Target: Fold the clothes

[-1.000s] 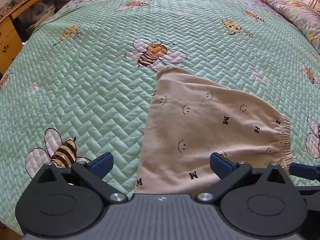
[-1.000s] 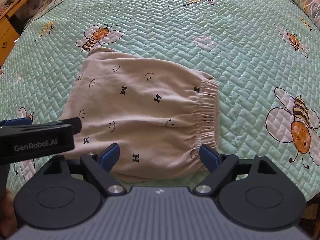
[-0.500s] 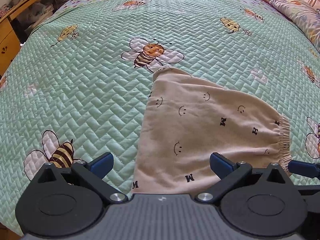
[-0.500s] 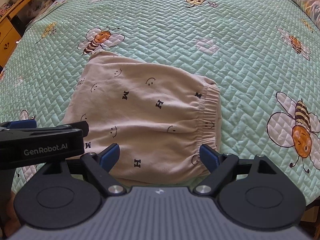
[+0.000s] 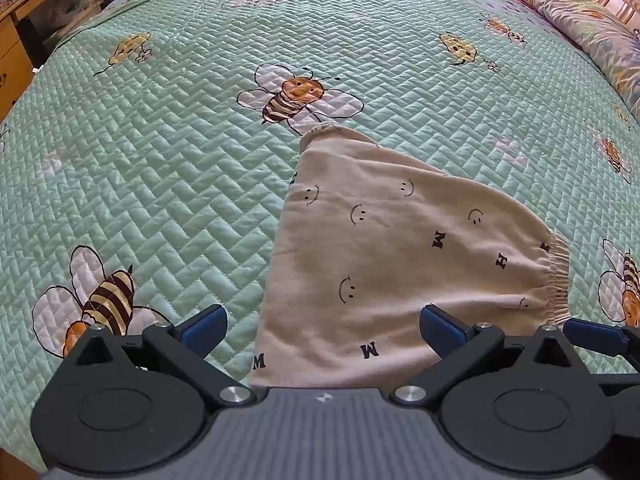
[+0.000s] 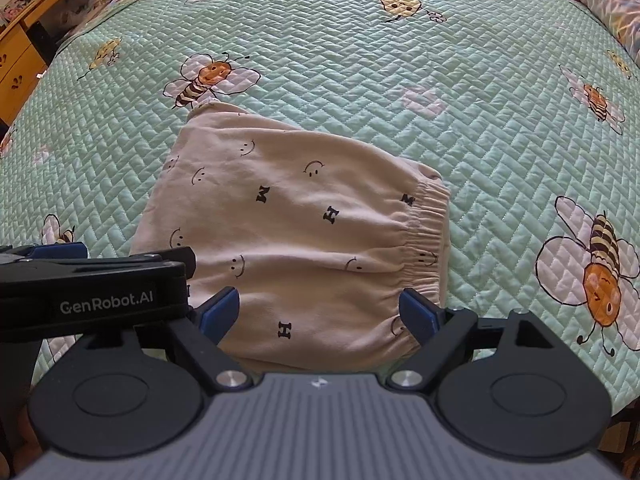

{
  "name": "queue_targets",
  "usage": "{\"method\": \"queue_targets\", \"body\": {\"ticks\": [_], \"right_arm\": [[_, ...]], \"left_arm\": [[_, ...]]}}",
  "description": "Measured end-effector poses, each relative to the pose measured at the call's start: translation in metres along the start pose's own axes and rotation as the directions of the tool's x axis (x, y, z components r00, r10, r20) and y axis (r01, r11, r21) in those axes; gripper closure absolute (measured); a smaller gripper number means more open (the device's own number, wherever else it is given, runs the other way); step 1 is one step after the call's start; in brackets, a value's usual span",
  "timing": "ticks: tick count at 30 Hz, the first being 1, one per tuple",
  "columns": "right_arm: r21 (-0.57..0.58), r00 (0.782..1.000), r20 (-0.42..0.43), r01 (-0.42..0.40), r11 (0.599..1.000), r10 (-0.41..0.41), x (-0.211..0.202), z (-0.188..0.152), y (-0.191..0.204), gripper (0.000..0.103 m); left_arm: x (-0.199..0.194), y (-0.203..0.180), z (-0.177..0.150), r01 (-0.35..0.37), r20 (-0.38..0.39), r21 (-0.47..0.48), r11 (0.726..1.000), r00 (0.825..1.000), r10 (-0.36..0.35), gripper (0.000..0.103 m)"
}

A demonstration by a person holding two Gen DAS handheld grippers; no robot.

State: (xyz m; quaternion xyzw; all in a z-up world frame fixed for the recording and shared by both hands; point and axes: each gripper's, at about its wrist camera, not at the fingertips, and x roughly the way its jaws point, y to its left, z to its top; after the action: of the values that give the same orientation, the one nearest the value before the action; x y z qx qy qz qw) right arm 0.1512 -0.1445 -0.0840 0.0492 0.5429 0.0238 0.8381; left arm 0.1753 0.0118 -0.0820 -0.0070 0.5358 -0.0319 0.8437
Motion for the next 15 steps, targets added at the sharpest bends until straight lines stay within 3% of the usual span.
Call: {"method": "queue_targets", "body": {"ticks": [6, 8, 10, 11, 14, 15], "right_arm": [[0.023, 0.999, 0.032, -0.022, 0.999, 0.021, -0.005, -0.004, -0.004, 0.016], [0.02, 0.994, 0.098, -0.045, 0.999, 0.043, -0.015, -0.009, -0.005, 0.016], [-0.009, 0.967, 0.249, -0.046, 0.999, 0.047, -0.035, -0.019, -0.004, 0.016], [-0.031, 0.933, 0.358, -0.031, 0.999, 0.04, -0.048, -0.028, -0.003, 0.016], [-0.086, 0.758, 0.652, 0.041, 0.995, 0.025, -0.085, -0.059, 0.0, 0.013], [-0.097, 0.73, 0.682, 0.037, 0.995, 0.039, -0.088, -0.066, -0.002, 0.007]], "left_arm": [[-0.009, 0.007, 0.0, 0.027, 0.054, -0.009, 1.0, 0.998, -0.026, 0.002], [-0.018, 0.011, -0.002, 0.06, 0.114, -0.02, 0.998, 0.992, -0.057, 0.002], [-0.034, 0.018, -0.006, 0.117, 0.222, -0.042, 0.992, 0.969, -0.105, 0.002], [-0.046, 0.018, -0.011, 0.121, 0.301, -0.033, 0.992, 0.948, -0.106, 0.002], [-0.081, 0.011, -0.026, 0.035, 0.508, 0.025, 0.999, 0.86, -0.043, 0.001], [-0.09, 0.007, -0.031, -0.003, 0.555, 0.036, 0.999, 0.831, -0.018, 0.001]]}}
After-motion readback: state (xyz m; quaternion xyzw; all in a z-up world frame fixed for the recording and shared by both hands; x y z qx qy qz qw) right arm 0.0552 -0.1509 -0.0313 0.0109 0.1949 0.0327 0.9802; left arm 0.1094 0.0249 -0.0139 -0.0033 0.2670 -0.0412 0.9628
